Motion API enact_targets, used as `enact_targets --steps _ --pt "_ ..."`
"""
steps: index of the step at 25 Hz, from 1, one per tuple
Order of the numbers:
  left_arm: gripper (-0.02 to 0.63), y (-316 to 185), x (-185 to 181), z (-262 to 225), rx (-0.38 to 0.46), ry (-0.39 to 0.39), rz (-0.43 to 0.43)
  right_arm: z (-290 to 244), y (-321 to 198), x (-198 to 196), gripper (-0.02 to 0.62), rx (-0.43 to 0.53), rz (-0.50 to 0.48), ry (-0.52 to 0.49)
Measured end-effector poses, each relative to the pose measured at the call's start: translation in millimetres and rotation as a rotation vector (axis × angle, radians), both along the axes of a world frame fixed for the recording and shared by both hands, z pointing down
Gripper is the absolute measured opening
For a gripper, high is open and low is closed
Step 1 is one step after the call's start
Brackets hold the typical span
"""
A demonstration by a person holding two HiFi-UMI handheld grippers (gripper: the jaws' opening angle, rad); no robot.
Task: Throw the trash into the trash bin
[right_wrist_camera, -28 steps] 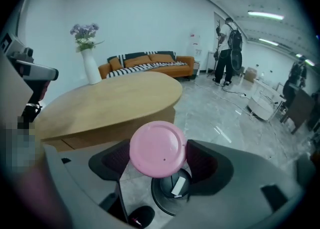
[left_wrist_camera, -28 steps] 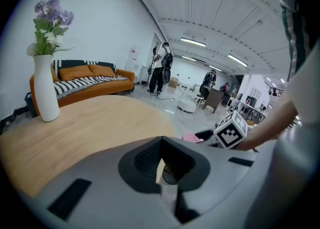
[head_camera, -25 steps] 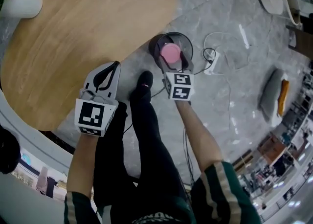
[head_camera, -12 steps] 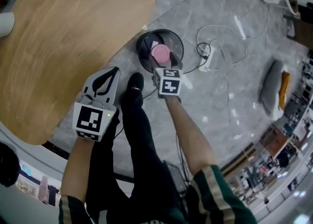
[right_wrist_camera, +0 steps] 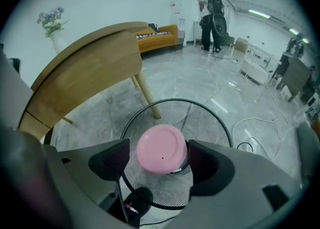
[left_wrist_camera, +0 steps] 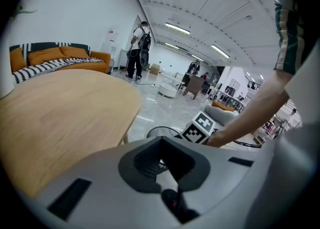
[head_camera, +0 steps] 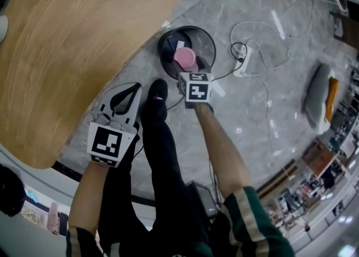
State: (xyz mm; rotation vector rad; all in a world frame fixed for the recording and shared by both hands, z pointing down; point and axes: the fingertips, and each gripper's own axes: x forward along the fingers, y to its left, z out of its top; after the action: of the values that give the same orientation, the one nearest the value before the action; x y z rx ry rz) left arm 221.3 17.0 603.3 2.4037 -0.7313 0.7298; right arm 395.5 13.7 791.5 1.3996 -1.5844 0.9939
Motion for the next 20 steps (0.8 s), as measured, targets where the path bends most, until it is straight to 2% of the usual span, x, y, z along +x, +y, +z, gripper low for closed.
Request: enact_targets --steps 7,12,13,15,16,18,20 --pt "0.000 8 -4 -3 -0.004 -0.012 0.004 4 14 3 0.338 -0.037 -0.010 -0.006" --pt "0.000 10 -22 -38 -0.004 -0.026 -0.054 -23 34 -6 0.329 -0.123 0.022 -0.085" --pt "0.000 10 -27 -48 -0.003 -0.027 -0.070 -31 38 -5 0.311 -0.123 0.027 -0.078" --pt "0.000 7 -38 -70 0.005 -0.029 -0.105 -51 41 -6 0.195 -0.115 0.026 -0.060" --pt "0.000 5 -44 -80 0.012 -0.031 -0.119 -61 43 -10 0.165 -0.120 0.022 -0.061" --pt "0.000 0 -56 -98 0.026 -0.039 -0.143 -79 51 -19 0.112 -0.152 0.009 -0.073" --pt "0.000 -2 -68 -118 0.034 -0.051 -0.169 -101 61 -31 0.019 -0.181 -0.011 -0.083"
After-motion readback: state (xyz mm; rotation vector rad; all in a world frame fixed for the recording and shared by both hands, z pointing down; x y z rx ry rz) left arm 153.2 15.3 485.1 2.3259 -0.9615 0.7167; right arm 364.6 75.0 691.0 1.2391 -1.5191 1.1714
